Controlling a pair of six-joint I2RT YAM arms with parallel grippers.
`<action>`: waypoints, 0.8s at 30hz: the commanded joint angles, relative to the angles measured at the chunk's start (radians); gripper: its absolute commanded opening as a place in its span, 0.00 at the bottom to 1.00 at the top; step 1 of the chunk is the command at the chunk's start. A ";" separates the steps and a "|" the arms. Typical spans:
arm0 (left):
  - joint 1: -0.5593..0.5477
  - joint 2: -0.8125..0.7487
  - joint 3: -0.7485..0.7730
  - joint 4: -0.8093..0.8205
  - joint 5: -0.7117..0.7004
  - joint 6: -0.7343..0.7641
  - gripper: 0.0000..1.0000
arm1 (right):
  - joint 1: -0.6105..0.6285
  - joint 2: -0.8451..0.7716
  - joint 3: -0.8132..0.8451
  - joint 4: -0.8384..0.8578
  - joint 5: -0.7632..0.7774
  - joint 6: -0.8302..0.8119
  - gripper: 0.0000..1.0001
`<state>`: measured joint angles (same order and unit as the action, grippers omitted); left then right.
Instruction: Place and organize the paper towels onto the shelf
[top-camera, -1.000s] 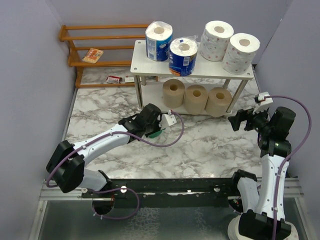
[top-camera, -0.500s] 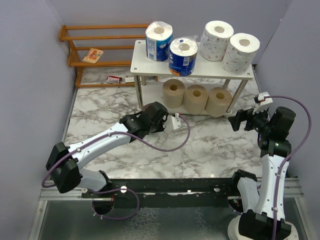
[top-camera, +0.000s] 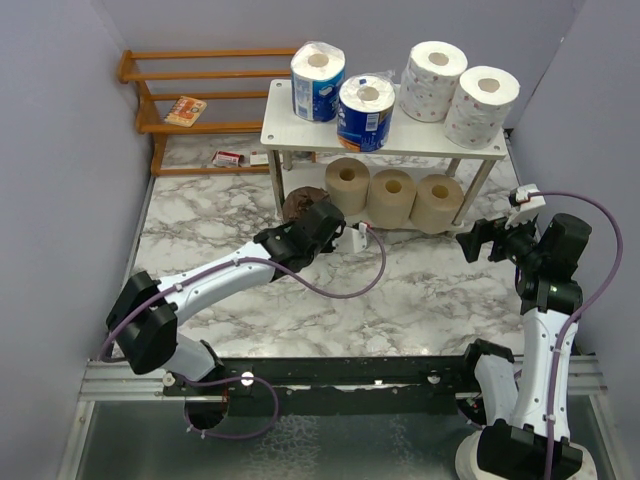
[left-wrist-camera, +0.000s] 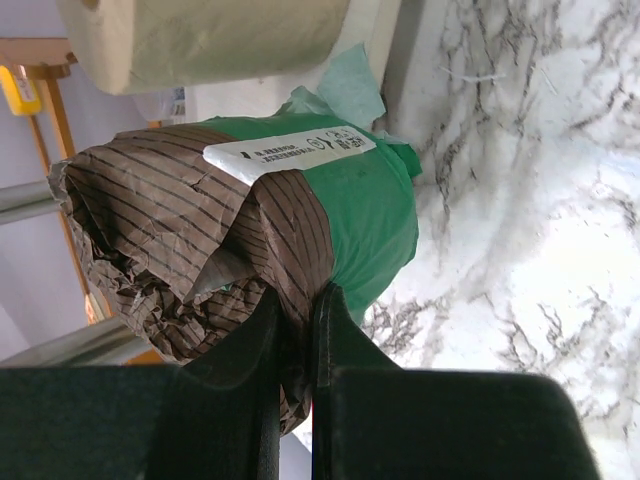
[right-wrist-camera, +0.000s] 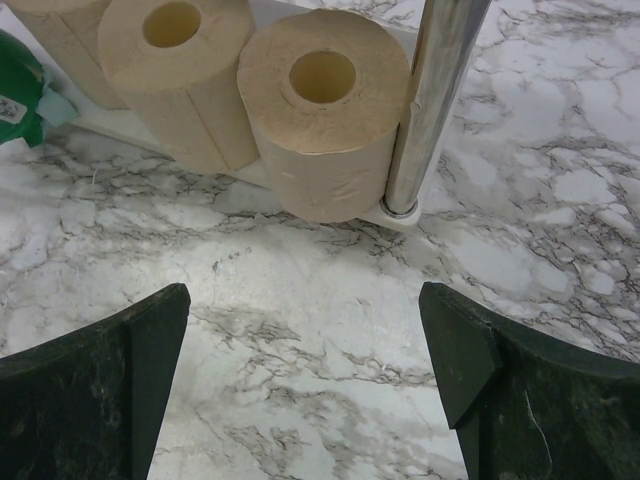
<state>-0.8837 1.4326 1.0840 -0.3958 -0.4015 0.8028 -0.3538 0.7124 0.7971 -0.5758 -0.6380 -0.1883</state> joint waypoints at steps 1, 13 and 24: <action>0.017 0.021 0.066 0.154 -0.085 0.047 0.00 | -0.007 -0.010 -0.009 0.005 -0.020 -0.008 1.00; 0.066 0.103 0.099 0.267 -0.098 0.109 0.00 | -0.008 -0.012 -0.009 0.005 -0.023 -0.010 1.00; 0.092 0.180 0.122 0.302 -0.090 0.115 0.00 | -0.017 -0.010 -0.009 0.005 -0.024 -0.010 1.00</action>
<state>-0.8036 1.5848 1.1557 -0.1646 -0.4557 0.9009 -0.3622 0.7124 0.7952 -0.5758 -0.6395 -0.1886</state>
